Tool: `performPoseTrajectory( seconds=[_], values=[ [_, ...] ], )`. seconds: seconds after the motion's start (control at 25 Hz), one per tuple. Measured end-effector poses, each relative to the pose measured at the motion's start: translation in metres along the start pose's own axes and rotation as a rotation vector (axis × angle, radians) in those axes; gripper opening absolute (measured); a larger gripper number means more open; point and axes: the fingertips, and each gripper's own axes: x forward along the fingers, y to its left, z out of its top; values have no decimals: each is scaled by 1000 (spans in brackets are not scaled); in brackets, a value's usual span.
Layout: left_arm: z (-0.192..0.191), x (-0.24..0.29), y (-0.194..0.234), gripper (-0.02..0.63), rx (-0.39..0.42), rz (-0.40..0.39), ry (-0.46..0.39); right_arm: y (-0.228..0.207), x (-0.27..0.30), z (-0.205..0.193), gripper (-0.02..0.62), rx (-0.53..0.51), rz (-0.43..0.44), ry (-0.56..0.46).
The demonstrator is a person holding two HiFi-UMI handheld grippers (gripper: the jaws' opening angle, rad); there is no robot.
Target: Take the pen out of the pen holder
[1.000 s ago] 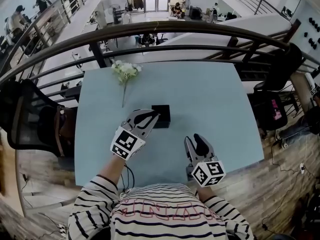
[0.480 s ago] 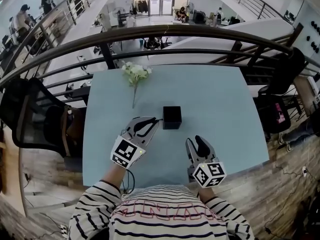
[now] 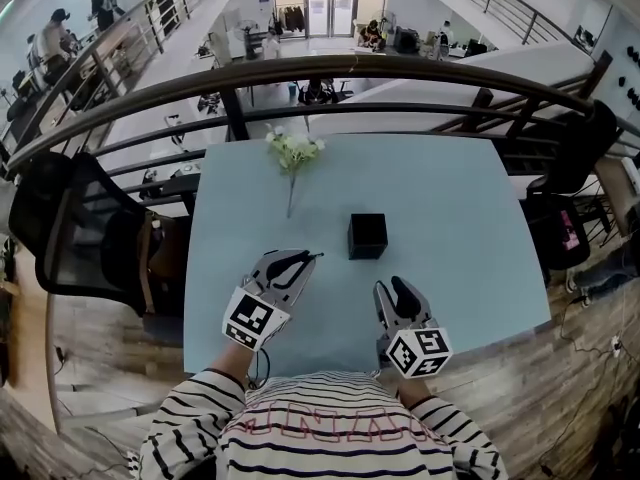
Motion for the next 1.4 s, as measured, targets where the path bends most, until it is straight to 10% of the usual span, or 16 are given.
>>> performPoseTrajectory(
  seconds=[1.4],
  values=[
    [-63,-53,-6,57,-131,68,93,25,7,-51,28,-64,-2,132]
  ],
)
